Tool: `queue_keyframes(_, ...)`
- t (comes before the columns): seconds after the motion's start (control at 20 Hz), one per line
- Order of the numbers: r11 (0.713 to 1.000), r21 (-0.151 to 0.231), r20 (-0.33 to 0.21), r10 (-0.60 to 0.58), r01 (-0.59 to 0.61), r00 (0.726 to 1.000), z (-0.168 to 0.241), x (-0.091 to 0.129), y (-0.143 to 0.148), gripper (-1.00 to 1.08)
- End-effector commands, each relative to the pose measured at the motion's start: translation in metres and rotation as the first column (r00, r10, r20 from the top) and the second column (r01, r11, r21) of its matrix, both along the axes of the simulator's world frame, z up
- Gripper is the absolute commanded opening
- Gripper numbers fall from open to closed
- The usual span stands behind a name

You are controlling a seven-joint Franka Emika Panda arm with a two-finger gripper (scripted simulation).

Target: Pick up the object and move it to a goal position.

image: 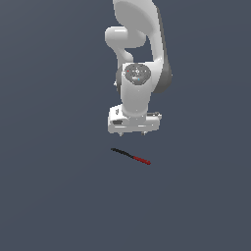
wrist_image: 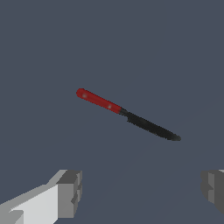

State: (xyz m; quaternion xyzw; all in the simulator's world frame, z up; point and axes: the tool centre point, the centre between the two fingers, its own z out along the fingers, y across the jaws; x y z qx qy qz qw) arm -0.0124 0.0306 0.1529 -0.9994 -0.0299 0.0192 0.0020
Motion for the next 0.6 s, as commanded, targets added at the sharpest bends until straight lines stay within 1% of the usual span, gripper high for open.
queue_keyframes(0.0,1.0,0.0,0.0,0.0,0.0,1.0,0.0,0.0,0.0,1.0)
queue_keyframes(0.55,0.999,0.006,0.01,-0.04,0.04,0.999,0.009,0.008,-0.012,1.0)
